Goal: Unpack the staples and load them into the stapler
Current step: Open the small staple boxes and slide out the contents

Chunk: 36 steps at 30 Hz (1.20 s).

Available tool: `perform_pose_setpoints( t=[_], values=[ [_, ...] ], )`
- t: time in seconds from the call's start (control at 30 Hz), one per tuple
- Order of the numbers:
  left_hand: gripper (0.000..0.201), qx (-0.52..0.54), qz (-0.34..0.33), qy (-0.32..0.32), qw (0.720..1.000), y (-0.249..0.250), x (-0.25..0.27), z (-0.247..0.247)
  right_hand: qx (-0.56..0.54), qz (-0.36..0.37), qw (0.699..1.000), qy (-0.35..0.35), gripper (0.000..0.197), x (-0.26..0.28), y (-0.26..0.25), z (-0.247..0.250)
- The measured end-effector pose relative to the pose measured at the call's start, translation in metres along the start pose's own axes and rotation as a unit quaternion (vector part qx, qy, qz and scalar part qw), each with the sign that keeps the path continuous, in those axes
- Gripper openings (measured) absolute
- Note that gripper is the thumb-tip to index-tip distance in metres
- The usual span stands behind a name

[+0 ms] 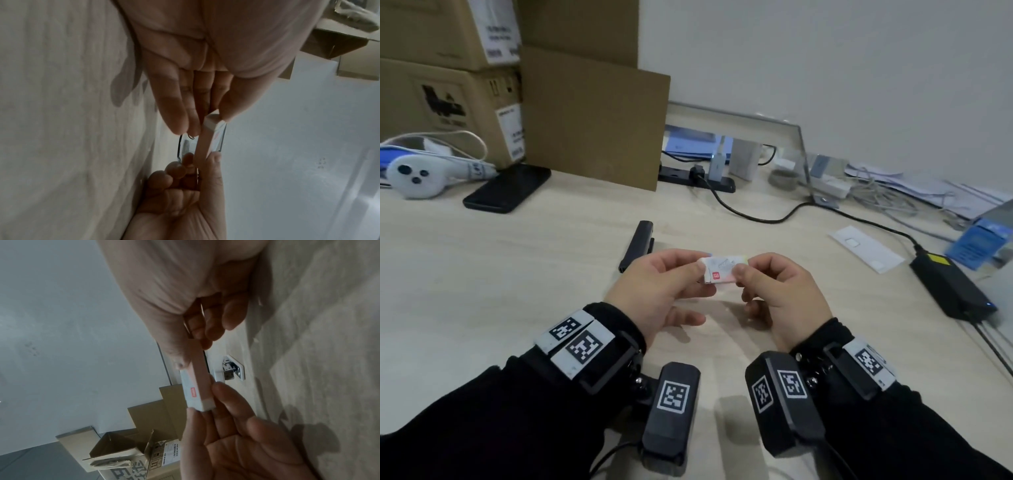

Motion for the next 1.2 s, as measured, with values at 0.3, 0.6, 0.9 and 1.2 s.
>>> perform_pose_setpoints(
  t=[0.3,0.6,0.9,1.2],
  values=[
    [0.013,-0.012,0.011,0.011,1.0,0.0012,0.0003,-0.0022,-0.017,0.014,1.0,0.015,0.007,0.0,-0.0011,-0.0006],
    [0.012,-0.007,0.01,0.01,1.0,0.0022,0.0015,-0.0034,0.004,-0.008,1.0,-0.006,0.018,0.0007,-0.0018,-0.0056],
    [0.007,-0.012,0.003,0.032,0.999,0.002,0.0007,-0.0023,-0.023,-0.015,1.0,0.016,0.025,-0.0006,-0.0021,-0.0033],
    [0.024,-0.043,-0.025,0.027,0.998,0.0,-0.0009,-0.0002,-0.021,-0.006,1.0,0.011,0.031,0.0007,-0.0027,-0.0033]
  ],
)
Point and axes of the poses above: each hand's wrist, its own x-axis away from the middle knuckle, its own z-axis out of the back of the hand, y = z × x, the point moved 3 cm from there along -x, towards the middle knuckle, and after that the axes turned 11 degrees about -x, right-handed, at the moved point
